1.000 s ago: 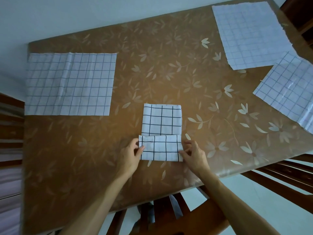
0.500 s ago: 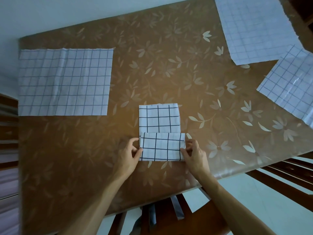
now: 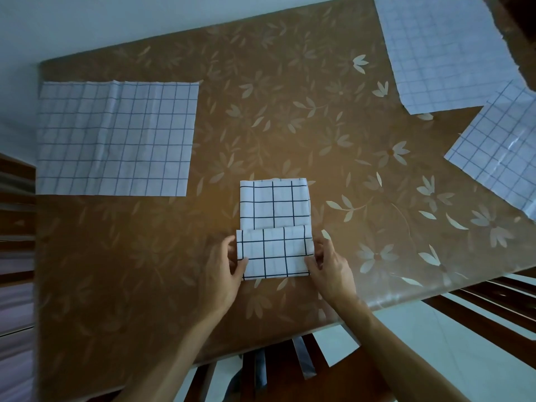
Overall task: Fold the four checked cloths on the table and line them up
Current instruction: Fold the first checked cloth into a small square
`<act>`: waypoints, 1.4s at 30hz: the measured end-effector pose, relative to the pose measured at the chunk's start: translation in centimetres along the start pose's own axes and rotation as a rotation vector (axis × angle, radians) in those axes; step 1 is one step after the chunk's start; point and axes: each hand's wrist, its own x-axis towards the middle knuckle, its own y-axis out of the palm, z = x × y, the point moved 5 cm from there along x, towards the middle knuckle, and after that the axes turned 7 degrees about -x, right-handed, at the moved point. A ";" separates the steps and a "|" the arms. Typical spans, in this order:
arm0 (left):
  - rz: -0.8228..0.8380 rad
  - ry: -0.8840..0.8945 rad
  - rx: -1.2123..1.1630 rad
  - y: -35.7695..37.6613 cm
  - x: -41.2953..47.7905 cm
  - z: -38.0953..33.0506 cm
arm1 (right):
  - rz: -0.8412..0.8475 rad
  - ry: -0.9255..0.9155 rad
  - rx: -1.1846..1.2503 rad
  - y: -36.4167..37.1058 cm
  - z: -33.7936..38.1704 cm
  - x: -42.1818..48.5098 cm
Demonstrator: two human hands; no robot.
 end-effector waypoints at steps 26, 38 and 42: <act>0.330 0.329 0.719 3.1 1.6 0.8 | 0.079 -0.420 -0.585 3.6 1.8 1.5; 0.255 0.672 0.566 2.5 0.0 -0.7 | 0.077 -0.595 -0.413 0.6 0.1 -1.1; 0.207 0.729 0.513 2.3 -0.7 -1.5 | 0.035 -0.591 -0.462 0.8 0.0 -1.2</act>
